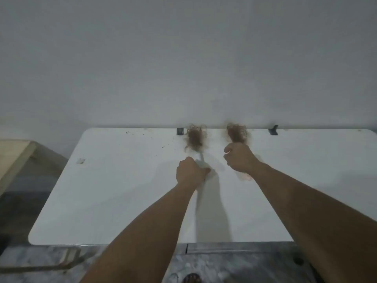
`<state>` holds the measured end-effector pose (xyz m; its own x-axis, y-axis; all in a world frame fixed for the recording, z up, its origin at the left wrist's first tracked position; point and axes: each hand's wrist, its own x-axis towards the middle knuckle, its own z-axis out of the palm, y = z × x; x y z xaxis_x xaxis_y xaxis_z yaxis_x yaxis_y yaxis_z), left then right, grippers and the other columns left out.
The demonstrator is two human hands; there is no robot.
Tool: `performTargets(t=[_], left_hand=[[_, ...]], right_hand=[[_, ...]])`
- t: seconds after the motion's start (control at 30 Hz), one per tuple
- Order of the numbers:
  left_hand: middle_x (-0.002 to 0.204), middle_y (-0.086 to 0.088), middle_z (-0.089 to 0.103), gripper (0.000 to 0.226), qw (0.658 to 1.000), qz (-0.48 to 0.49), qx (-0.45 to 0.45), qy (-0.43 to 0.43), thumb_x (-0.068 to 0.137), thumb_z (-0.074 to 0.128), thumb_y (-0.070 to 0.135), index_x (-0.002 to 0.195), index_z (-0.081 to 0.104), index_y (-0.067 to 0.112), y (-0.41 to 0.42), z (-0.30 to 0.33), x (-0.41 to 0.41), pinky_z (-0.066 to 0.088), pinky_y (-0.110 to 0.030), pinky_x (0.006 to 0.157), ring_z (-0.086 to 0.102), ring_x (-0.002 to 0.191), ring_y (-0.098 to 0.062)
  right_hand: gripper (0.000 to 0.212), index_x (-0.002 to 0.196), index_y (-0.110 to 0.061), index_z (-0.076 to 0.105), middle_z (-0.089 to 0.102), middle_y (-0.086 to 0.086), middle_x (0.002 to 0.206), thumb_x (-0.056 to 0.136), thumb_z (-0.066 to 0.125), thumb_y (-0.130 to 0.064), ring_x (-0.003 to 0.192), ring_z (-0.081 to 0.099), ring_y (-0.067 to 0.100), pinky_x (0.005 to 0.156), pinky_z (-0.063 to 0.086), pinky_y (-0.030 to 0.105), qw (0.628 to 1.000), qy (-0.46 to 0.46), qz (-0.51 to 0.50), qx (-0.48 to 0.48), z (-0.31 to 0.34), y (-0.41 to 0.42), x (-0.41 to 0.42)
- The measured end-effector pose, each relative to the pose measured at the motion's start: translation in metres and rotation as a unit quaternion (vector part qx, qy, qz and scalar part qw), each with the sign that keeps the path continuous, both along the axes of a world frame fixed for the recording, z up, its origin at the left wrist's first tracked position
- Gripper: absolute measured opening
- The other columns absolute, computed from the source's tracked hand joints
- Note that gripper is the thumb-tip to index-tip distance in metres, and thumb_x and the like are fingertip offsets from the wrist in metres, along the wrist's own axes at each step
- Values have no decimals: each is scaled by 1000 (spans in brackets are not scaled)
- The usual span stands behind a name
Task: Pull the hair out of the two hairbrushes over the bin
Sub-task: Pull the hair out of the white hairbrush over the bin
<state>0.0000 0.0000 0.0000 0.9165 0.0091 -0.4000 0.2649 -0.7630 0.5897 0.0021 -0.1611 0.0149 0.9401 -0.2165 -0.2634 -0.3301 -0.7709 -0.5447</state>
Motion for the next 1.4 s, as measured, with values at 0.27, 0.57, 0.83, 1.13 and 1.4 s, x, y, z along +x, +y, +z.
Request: performTargets(t=[0.27, 0.57, 0.83, 1.13, 1.4], left_hand=[[86, -12, 69, 20, 999, 10, -35, 22, 74, 74, 17, 81, 58, 7, 0, -19, 20, 51, -27, 59, 71, 81, -29], [65, -11, 62, 25, 962, -95, -139, 217, 77, 82, 10, 75, 59, 2, 23, -5, 20, 60, -46, 81, 61, 60, -23], [87, -10, 67, 35, 934, -184, -115, 284, 76, 80, -1, 106, 63, 1, 24, 7, 0, 58, -35, 63, 65, 74, -22], [109, -12, 69, 42, 918, -263, -112, 274, 78, 80, 5, 118, 66, 0, 0, 15, -63, 56, -37, 76, 63, 93, -26], [91, -14, 72, 17, 905, -254, -222, 258, 94, 63, 16, 106, 61, 4, -34, 9, -158, 55, -43, 80, 69, 74, -28]], right_hand=[[11, 95, -3, 62, 62, 10, 82, 87, 61, -11, 75, 68, 26, 73, 59, 42, 972, 32, -129, 195, 1, 27, 32], [10, 94, -1, 58, 65, 17, 95, 88, 65, -5, 73, 68, 28, 57, 56, 33, 896, 65, -242, 368, -10, 33, 29], [26, 110, 0, 64, 69, 15, 102, 85, 68, -7, 83, 69, 26, 69, 58, 35, 855, 75, -257, 444, -6, 10, -20], [14, 97, 5, 65, 67, 18, 96, 83, 66, 3, 85, 66, 28, 68, 59, 37, 827, -24, -342, 446, 12, -19, -107], [8, 85, 0, 63, 62, 13, 81, 85, 59, 7, 72, 63, 27, 68, 58, 41, 792, -70, -402, 455, 18, -41, -227]])
